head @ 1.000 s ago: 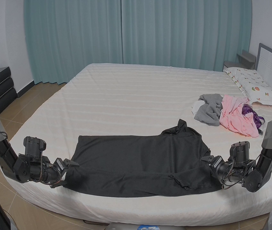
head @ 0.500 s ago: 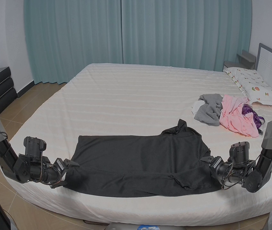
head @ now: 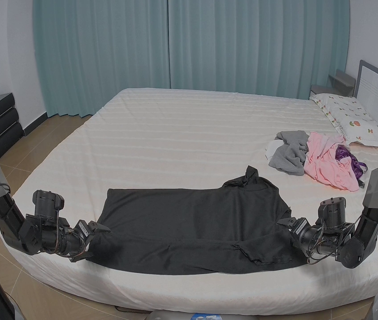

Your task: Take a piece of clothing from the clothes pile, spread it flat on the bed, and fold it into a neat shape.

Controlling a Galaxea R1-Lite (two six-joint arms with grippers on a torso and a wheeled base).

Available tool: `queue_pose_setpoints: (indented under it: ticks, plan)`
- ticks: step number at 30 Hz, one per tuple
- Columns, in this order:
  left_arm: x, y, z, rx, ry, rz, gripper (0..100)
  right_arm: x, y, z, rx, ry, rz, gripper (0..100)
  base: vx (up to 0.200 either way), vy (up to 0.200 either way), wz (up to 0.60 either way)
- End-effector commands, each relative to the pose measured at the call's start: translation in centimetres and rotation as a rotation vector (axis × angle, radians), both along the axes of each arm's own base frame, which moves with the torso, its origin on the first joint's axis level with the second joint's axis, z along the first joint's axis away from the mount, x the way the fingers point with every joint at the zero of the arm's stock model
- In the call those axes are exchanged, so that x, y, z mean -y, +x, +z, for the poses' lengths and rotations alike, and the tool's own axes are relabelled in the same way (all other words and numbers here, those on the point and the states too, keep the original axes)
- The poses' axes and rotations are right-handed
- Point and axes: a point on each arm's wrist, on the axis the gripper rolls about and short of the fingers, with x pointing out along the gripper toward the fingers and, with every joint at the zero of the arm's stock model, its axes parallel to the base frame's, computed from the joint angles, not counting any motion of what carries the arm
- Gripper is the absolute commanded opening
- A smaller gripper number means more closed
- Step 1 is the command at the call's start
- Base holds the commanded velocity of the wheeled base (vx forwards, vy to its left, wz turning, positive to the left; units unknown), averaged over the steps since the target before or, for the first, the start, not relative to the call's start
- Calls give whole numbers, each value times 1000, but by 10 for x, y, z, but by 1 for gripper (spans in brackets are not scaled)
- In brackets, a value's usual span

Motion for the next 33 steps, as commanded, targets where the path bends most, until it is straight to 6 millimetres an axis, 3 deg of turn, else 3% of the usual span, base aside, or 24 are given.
queue_pose_setpoints:
  ticks: [1, 33]
  plan:
    - [0, 0, 0, 2, -1, 1, 100, 0, 0, 0, -2, -1, 0, 100, 0, 0, 0]
    - [-2, 2, 2, 19, 9, 6, 100, -1, 0, -1, -3, 0, 4, 100, 0, 0, 0]
